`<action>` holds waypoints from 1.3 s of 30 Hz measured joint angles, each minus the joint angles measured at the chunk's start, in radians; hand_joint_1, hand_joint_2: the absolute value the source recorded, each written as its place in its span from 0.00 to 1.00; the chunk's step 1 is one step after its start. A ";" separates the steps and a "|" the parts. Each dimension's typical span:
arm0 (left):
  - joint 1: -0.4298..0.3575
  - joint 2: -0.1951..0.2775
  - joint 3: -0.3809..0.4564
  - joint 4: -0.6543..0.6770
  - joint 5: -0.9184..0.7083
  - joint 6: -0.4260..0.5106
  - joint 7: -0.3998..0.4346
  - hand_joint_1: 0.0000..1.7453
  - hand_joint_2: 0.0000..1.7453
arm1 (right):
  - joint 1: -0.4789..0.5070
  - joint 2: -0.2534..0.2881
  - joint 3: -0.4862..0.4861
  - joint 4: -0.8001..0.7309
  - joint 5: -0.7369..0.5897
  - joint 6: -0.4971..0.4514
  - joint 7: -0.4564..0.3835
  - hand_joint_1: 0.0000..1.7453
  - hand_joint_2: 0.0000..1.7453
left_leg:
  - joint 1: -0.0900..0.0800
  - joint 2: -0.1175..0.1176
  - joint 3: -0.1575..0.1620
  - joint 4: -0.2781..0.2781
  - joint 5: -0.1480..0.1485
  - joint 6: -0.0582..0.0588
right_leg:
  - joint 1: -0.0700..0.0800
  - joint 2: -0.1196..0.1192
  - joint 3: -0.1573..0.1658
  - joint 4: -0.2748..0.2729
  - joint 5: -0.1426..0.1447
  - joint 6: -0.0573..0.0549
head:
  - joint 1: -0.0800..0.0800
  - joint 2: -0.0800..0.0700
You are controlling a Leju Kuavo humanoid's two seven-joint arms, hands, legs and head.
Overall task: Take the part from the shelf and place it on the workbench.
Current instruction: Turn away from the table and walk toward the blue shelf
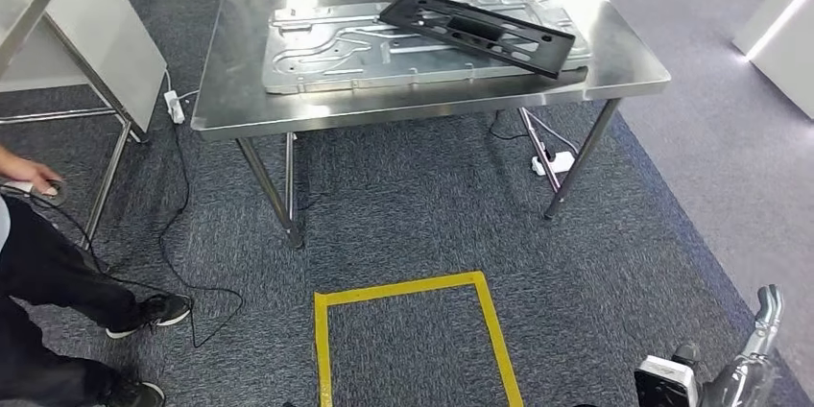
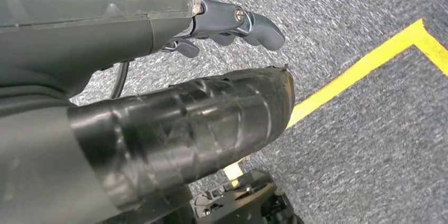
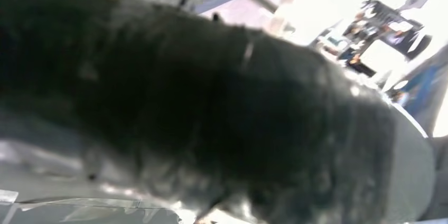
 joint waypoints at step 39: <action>0.003 -0.008 0.002 0.000 -0.009 -0.011 0.025 0.00 0.00 | -0.363 0.061 -1.003 1.416 0.279 0.143 0.124 0.00 0.00 | 0.015 -0.089 -0.137 0.276 -0.111 -0.013 | 0.005 0.093 -0.019 -0.008 0.027 -0.028 | 0.003 0.000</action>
